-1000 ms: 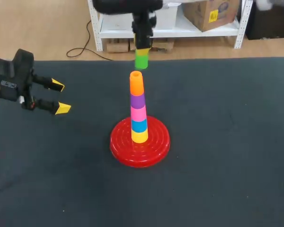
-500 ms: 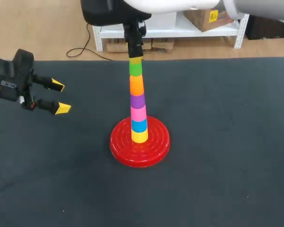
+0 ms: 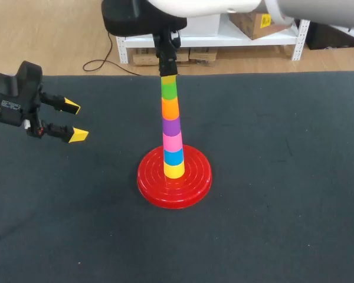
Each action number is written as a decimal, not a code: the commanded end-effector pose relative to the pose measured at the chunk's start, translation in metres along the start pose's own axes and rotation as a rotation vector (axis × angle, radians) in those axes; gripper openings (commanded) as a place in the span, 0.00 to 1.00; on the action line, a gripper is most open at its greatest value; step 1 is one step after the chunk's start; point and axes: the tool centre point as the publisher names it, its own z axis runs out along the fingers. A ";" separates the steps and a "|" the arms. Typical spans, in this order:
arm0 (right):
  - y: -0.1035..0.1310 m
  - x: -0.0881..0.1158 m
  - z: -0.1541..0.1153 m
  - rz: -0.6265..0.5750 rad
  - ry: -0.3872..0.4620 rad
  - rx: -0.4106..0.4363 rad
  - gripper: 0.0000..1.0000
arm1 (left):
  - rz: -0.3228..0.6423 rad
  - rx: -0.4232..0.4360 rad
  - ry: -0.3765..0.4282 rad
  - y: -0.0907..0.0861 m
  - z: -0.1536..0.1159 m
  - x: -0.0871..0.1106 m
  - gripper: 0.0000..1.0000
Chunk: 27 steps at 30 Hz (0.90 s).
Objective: Pick up and stack the cylinders on the red base in this order: pink,purple,orange,green
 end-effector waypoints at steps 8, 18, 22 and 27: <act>-0.002 0.003 0.013 0.008 -0.011 -0.035 0.00 | 0.002 -0.001 -0.005 0.000 0.000 0.001 1.00; 0.001 0.001 0.021 0.014 -0.025 -0.017 0.01 | 0.002 -0.001 -0.005 0.000 0.000 0.001 1.00; 0.006 -0.004 0.006 -0.011 -0.041 0.025 1.00 | 0.002 -0.001 -0.005 0.000 0.000 0.001 1.00; 0.009 -0.006 0.002 -0.031 -0.020 0.049 1.00 | 0.002 -0.001 -0.005 0.000 0.000 0.001 1.00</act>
